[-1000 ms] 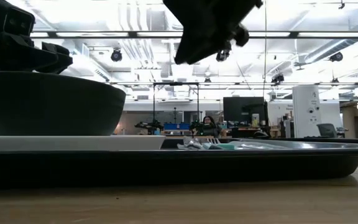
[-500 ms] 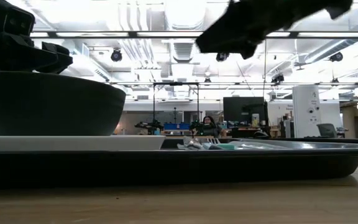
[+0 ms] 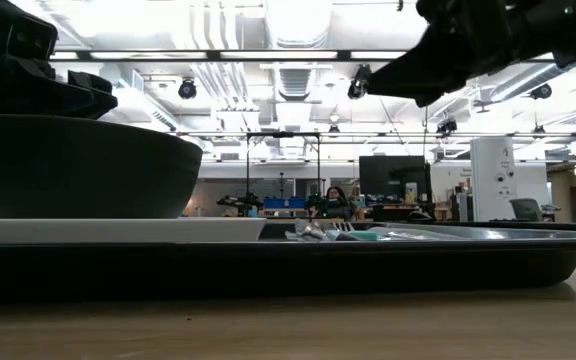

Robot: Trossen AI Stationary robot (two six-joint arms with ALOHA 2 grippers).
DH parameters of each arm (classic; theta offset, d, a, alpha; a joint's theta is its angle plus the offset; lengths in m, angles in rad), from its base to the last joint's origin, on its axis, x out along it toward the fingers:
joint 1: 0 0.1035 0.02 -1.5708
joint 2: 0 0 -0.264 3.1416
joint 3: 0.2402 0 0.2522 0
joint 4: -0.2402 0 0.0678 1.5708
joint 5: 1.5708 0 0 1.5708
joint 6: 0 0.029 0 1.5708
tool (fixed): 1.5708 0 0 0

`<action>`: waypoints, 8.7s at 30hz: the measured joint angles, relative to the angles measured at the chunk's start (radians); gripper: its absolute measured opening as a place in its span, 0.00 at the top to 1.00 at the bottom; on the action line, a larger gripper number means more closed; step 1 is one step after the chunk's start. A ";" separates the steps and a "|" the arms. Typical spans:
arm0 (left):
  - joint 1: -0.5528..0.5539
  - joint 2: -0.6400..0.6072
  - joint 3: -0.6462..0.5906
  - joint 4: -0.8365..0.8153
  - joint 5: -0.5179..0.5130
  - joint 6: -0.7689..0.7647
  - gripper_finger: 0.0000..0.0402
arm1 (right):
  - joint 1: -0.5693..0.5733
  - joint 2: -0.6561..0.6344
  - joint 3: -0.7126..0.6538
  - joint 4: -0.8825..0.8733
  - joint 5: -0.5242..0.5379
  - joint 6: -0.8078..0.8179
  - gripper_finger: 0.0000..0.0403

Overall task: Set up tray
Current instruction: Return to Home Position

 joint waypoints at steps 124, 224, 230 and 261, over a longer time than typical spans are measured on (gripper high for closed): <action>0.000 0.011 0.000 -0.001 0.000 0.000 0.71 | -0.213 -1.146 -0.469 -0.456 -0.257 -0.291 0.70; 0.000 0.011 0.000 -0.001 0.000 0.000 0.71 | -0.213 -1.146 -0.468 -0.456 -0.258 -0.291 0.75; 0.000 0.010 0.000 -0.001 0.000 0.000 0.71 | -0.213 -1.146 -0.468 -0.456 -0.258 -0.291 0.77; 0.000 0.011 0.000 -0.001 0.000 0.000 0.71 | -0.213 -1.147 -0.468 -0.456 -0.258 -0.291 0.79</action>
